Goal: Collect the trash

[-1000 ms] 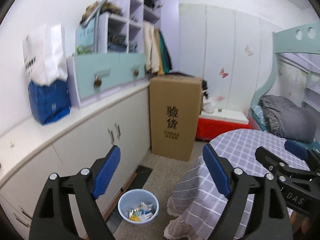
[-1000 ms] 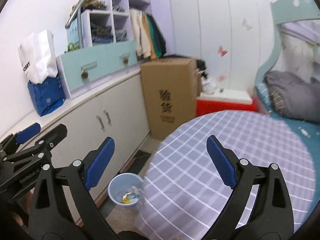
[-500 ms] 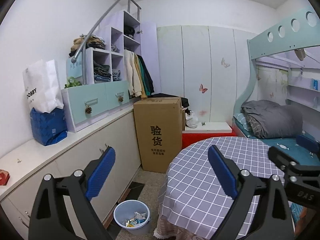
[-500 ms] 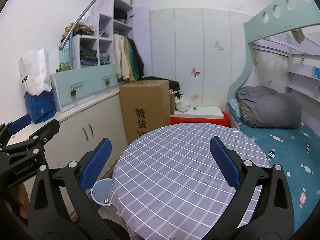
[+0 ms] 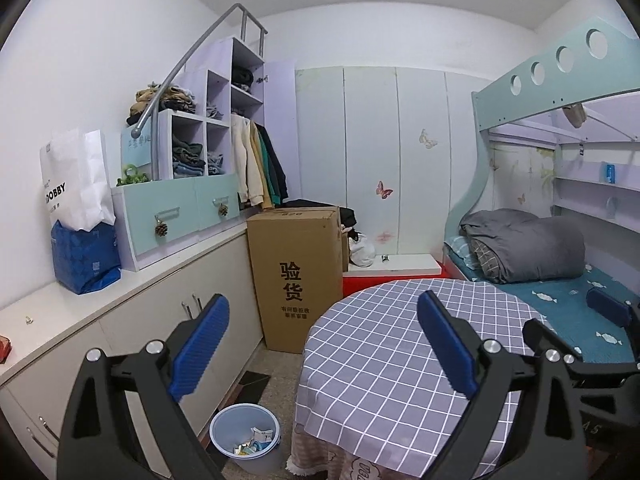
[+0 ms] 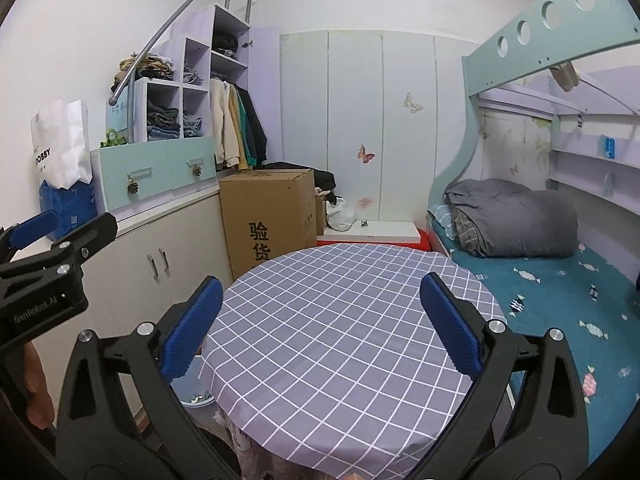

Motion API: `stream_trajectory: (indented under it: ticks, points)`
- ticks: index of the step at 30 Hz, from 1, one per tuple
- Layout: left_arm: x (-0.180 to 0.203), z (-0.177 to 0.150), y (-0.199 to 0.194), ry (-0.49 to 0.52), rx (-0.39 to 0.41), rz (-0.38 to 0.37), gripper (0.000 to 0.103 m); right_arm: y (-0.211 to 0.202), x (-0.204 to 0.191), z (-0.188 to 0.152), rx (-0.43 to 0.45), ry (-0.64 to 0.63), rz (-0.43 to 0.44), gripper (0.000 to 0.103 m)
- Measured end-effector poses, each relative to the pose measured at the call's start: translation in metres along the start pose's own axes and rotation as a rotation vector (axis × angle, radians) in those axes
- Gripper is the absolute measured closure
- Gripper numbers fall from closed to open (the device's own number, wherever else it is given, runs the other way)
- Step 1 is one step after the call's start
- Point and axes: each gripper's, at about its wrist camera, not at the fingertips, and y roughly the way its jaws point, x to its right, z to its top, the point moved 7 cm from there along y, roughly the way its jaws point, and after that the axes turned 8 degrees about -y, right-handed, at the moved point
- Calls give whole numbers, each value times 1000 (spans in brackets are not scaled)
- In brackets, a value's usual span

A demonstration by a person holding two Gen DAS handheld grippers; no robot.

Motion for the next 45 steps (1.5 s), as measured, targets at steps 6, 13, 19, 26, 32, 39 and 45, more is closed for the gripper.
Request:
stream_trajectory:
  ticks: [6, 13, 19, 26, 32, 39, 45]
  points:
    - [7, -6, -2, 25, -5, -4, 10, -3, 5, -4, 11, 24, 1, 6]
    - [8, -10, 0, 32, -13, -6, 10, -6, 12, -7, 20, 63, 8, 6]
    - [10, -11, 1, 39, -15, -2, 10, -7, 11, -9, 21, 72, 12, 6]
    - [9, -14, 4, 47, -25, 2, 10, -7, 12, -12, 12, 73, 17, 6]
    - [7, -15, 4, 44, -28, -1, 10, -5, 12, -13, 5, 72, 20, 6]
    - [6, -19, 5, 39, -35, 0, 10, -5, 11, -13, 3, 71, 23, 6]
    - [7, -20, 5, 37, -35, 1, 10, -4, 11, -16, -4, 73, 33, 6]
